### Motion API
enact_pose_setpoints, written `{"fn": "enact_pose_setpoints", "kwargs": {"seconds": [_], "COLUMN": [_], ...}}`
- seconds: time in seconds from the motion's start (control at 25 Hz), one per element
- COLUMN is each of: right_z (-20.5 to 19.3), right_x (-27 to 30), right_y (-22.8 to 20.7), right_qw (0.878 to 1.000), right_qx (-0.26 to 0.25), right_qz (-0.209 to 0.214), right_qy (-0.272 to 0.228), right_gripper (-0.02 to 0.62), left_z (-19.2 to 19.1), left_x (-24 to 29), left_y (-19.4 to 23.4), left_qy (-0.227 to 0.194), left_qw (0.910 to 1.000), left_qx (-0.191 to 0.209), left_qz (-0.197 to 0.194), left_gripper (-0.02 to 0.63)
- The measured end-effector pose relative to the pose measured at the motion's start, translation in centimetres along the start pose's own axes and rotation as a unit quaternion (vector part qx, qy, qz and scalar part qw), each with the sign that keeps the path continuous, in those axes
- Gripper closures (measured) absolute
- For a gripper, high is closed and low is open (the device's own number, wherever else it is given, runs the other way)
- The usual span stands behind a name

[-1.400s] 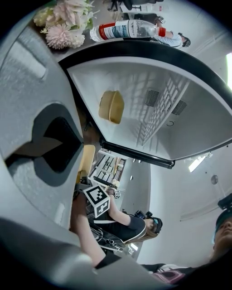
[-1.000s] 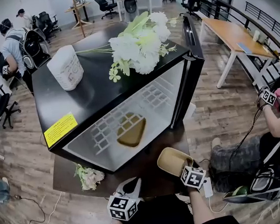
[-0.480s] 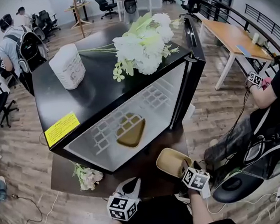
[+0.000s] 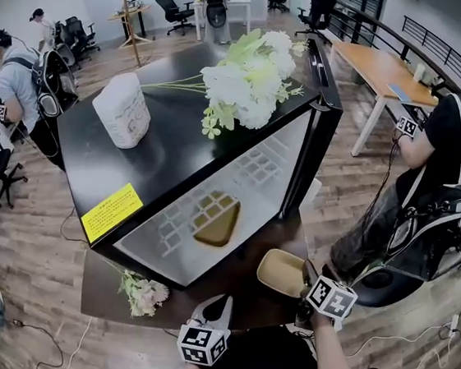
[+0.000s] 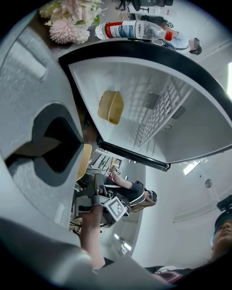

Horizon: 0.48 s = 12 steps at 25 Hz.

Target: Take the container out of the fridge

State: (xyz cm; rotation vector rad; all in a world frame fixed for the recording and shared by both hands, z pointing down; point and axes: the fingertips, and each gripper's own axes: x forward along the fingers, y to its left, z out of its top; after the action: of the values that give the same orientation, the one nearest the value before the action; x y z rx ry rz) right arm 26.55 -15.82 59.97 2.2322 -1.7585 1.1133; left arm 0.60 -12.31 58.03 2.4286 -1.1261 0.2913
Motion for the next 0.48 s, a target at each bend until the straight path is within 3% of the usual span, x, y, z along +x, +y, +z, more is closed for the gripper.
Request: {"fn": "enact_pose_setpoints", "kwargs": {"seconds": [0.12, 0.48], "right_z": [0.7, 2.7], "right_x": [-0.4, -1.8], "right_y": [1.2, 5.9], "right_qw": [1.000, 0.996], "right_qx": [0.023, 0.010], "right_qz": [0.016, 0.080], "right_qy": [-0.002, -0.026], "right_gripper": [0.321, 0.321], "left_z": [0.1, -0.2], "left_x": [0.0, -0.3], "left_y": [0.1, 0.7], "left_qy": [-0.002, -0.004], "left_qw": [1.0000, 1.0000], "left_qx": [0.004, 0.006], "left_qz": [-0.001, 0.002], "left_gripper": [0.598, 0.598]}}
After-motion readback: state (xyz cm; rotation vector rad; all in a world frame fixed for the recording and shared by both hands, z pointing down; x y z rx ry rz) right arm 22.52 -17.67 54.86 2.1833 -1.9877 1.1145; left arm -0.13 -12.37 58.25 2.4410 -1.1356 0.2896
